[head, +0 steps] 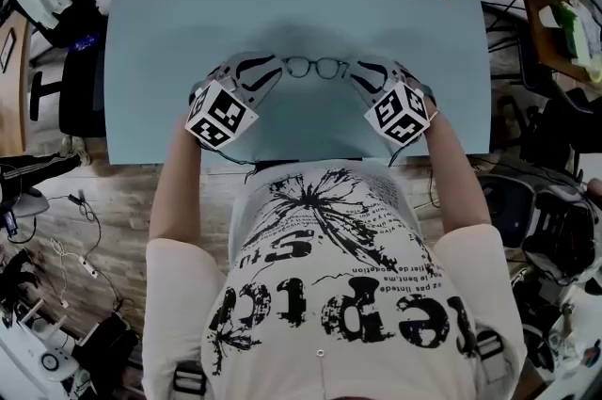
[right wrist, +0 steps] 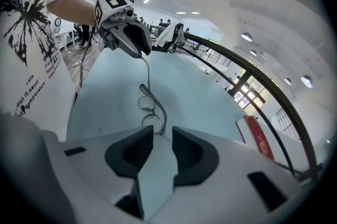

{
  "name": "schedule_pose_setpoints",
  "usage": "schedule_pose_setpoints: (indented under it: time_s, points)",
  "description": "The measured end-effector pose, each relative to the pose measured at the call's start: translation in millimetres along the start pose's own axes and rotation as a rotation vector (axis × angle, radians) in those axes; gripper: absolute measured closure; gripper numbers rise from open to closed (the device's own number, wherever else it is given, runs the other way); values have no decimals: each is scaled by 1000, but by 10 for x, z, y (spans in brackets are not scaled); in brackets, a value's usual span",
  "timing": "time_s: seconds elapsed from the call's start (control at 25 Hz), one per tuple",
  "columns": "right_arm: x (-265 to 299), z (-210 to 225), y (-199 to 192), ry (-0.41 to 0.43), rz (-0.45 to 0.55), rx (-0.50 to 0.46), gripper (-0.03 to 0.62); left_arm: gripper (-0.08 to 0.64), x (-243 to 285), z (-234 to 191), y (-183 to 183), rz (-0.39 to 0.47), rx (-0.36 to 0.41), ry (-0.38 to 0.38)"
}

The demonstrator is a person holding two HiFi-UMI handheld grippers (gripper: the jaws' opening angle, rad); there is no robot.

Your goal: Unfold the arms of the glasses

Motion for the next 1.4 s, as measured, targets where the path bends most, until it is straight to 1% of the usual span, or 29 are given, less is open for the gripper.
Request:
schedule_pose_setpoints:
  time_s: [0.12,0.24,0.32,0.44,0.52,0.68,0.8,0.92,1.08,1.4]
  points:
    - [-169,27,18,-63,43,53,500,453,-154,77,147,101,-25,51]
    - [-329,56,99,-143,117,109,540,476,-258,132,292,155,-32,103]
    - [-476,78,188,-204,186,151,568,500,-328,166,401,200,-46,149]
    - [-677,116,326,-274,327,227,580,520,-431,189,563,289,-73,228]
    - [-789,152,416,-321,401,247,580,526,-491,178,664,341,-80,287]
    - [-1003,142,581,-410,514,270,581,535,-659,172,847,440,-164,407]
    - [-1135,130,713,-445,580,285,581,538,-767,138,967,448,-180,497]
    - [-1168,156,797,-449,622,297,583,538,-825,96,1032,462,-202,548]
    - [-1123,185,824,-465,645,334,583,540,-917,43,1012,519,-272,571]
    - [-1008,293,856,-515,618,360,584,541,-948,-188,898,477,-286,589]
Point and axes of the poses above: the fingertips, and each gripper's own axes: x forward along the fingers, z to its right, y out of its top, the point moved 9 cm from there along -x, backward along the fingers, and after that the axes turned 2 degrees about z, right-handed, at the moved point
